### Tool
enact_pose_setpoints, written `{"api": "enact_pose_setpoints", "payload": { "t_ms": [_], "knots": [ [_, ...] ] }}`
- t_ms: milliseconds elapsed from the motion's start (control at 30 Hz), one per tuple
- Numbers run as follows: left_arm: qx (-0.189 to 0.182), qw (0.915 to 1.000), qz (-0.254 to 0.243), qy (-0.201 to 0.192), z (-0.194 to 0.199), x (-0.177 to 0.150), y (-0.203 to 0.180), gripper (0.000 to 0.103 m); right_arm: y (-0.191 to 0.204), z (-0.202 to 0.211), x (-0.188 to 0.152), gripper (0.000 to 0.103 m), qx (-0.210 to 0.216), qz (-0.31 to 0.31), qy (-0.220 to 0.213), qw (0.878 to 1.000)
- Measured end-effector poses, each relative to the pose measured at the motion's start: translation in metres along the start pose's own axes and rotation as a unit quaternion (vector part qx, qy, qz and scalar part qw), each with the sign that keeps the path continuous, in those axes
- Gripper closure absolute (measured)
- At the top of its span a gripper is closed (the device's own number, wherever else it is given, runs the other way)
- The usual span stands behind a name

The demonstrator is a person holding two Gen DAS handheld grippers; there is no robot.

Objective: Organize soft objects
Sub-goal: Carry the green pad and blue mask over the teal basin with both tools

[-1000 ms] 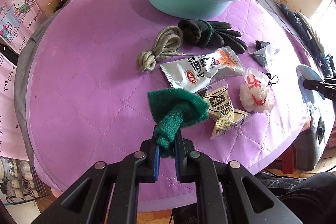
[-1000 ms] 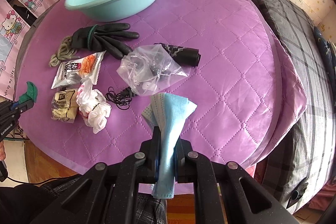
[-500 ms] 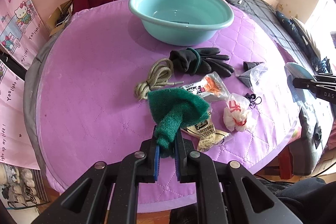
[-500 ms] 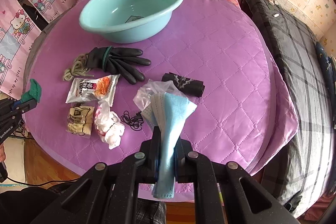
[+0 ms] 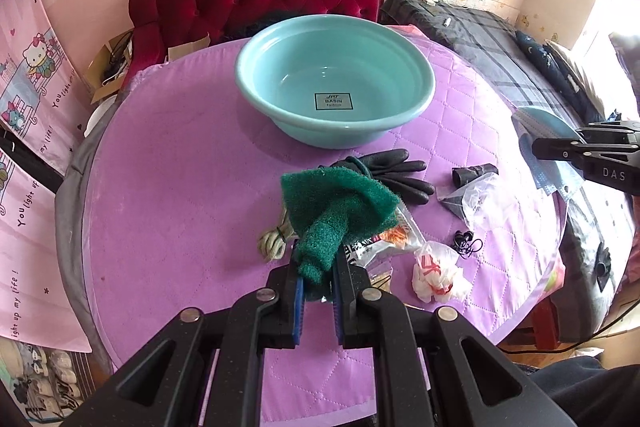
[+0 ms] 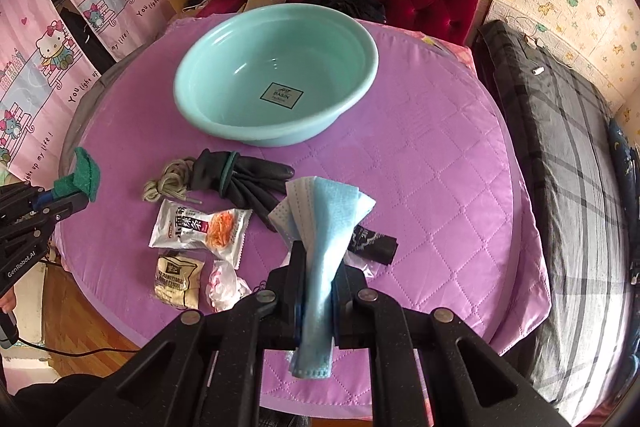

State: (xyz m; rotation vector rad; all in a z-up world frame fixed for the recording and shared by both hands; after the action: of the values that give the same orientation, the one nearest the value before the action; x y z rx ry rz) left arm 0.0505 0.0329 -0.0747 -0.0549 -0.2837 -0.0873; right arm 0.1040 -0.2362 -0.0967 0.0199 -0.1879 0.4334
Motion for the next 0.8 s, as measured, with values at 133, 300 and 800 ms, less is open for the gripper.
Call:
{"api": "enact_pose_setpoints", "payload": {
  "t_ms": [133,300,800],
  "knots": [
    [0.003,0.9999,-0.009,-0.004,0.003,0.016,-0.002,0.091,0.002,0.003,0.017,0.094,0.000,0.009,-0.005,1.000],
    [0.005,0.9998,-0.018,-0.009,0.004,0.038,-0.004,0.091,0.005,0.005,0.041,0.094,0.001,0.014,-0.011,1.000],
    [0.002,0.9992,-0.036,-0.015,-0.014,0.100,-0.005,0.091,0.008,-0.006,0.113,0.094,0.017,0.012,-0.023,1.000]
  ]
}}
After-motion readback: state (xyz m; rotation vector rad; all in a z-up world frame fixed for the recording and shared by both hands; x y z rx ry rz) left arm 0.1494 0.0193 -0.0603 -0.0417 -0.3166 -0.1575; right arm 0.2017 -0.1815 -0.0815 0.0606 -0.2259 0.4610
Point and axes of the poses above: each gripper's, at about its wrist camera, not at the fingertips, and z roughly against the way its jaws point, y to its left, x to its top, the point moved 1 cm from there along -z, roughly the way its jaws point, and after that the axes turned 11 degrees about y, right-handed, at the moved point
